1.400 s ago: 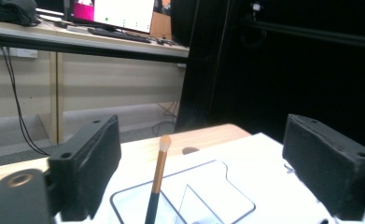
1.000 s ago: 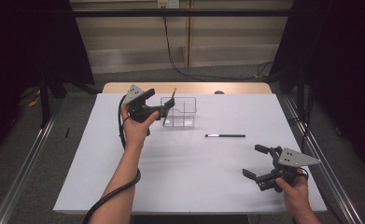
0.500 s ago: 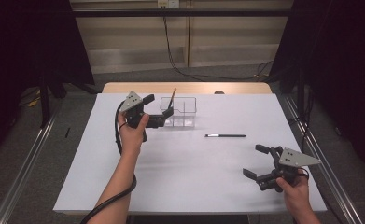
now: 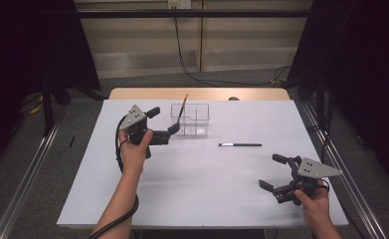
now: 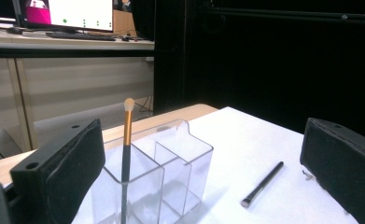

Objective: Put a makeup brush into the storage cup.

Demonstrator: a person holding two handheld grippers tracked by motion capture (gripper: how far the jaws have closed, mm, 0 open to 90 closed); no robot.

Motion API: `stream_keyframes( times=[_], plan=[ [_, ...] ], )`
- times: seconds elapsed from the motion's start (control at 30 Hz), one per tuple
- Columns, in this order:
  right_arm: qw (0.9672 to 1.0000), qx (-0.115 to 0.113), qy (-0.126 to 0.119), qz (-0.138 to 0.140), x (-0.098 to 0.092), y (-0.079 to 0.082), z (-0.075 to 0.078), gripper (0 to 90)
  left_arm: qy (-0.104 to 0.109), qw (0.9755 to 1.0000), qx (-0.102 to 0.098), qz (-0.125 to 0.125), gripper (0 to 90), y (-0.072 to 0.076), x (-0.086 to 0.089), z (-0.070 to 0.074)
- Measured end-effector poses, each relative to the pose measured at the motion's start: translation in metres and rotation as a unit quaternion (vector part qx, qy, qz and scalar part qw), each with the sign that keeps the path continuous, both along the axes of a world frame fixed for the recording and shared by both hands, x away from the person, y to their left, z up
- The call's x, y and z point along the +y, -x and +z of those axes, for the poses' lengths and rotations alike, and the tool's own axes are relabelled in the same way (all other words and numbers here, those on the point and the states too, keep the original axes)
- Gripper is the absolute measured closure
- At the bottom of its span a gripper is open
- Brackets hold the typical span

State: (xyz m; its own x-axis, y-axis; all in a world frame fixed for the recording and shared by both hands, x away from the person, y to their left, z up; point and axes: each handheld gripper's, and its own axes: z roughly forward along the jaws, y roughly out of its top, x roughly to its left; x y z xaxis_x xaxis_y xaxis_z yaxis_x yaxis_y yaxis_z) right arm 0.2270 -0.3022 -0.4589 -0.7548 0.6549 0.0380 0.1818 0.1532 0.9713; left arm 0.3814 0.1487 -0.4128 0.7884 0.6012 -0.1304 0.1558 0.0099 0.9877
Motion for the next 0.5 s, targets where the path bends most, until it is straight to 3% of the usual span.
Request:
stream_keyframes(
  times=[0.17,0.5],
  plan=[
    [1.0,0.0,0.001,0.0,0.0,0.0,0.0,0.0,0.008,0.9999,-0.005,-0.004,0.0,0.008,0.006,-0.003],
    [1.0,-0.001,0.002,0.0,0.001,0.001,0.001,0.0,-0.005,0.9998,-0.016,-0.014,0.0,0.021,0.014,-0.006]
  ],
)
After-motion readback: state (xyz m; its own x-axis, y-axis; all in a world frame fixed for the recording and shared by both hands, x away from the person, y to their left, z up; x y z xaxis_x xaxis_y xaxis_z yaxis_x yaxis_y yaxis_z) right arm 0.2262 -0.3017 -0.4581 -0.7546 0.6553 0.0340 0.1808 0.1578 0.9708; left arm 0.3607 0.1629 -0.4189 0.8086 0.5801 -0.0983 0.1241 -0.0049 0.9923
